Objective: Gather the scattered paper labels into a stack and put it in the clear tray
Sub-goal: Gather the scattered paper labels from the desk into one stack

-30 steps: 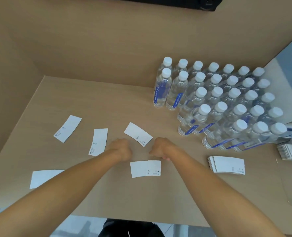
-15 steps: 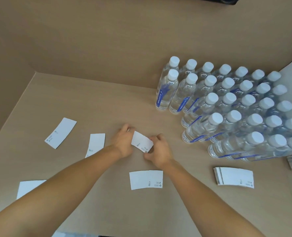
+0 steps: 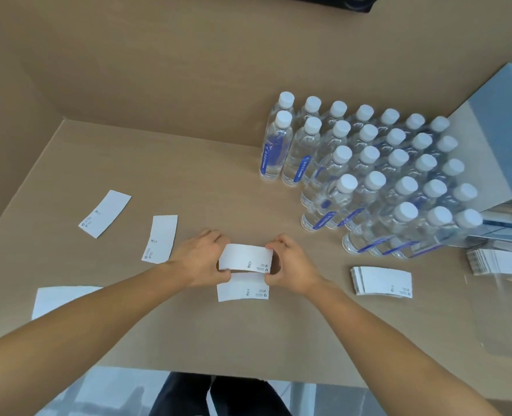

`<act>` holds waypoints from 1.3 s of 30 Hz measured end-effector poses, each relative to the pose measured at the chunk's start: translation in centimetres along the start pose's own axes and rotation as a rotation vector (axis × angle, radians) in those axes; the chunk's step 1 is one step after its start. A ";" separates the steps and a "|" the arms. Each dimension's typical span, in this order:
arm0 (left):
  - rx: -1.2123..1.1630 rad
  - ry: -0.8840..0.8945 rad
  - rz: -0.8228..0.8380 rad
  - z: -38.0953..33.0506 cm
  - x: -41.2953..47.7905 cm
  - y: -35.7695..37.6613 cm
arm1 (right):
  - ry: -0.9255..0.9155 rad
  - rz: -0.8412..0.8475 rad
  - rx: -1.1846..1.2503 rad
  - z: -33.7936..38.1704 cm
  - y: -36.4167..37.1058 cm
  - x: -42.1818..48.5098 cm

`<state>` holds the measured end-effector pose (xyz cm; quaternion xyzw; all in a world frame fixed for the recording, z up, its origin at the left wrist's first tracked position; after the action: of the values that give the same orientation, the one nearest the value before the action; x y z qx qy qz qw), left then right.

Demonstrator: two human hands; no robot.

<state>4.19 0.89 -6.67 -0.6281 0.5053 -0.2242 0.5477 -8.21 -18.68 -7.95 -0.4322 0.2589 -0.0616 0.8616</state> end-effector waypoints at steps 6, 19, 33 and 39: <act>0.059 0.033 0.017 -2.3 -2.3 2.4 | -0.026 0.016 -0.054 -1.4 1.3 -2.7; -0.145 -0.048 0.017 -2.1 -3.5 6.1 | -0.046 0.056 -0.054 -2.4 3.7 -2.9; -0.404 -0.141 -0.026 -2.6 -4.7 5.5 | -0.025 0.128 -0.220 -1.4 3.0 -2.6; -0.282 -0.190 -0.151 1.0 -6.5 3.5 | -0.034 0.122 -0.292 3.1 1.1 0.4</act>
<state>1.11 7.45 -8.33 -0.7533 0.4291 -0.1314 0.4808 -6.42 -15.91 -7.44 -0.5371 0.2765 0.0364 0.7961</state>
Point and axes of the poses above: each hand's wrist, its own x-axis towards the middle knuckle, its own y-axis out of the palm, z = x × y, the point moved 1 cm from there along x, towards the middle knuckle, and after that the axes turned 11 degrees about y, right-handed, at the moved point
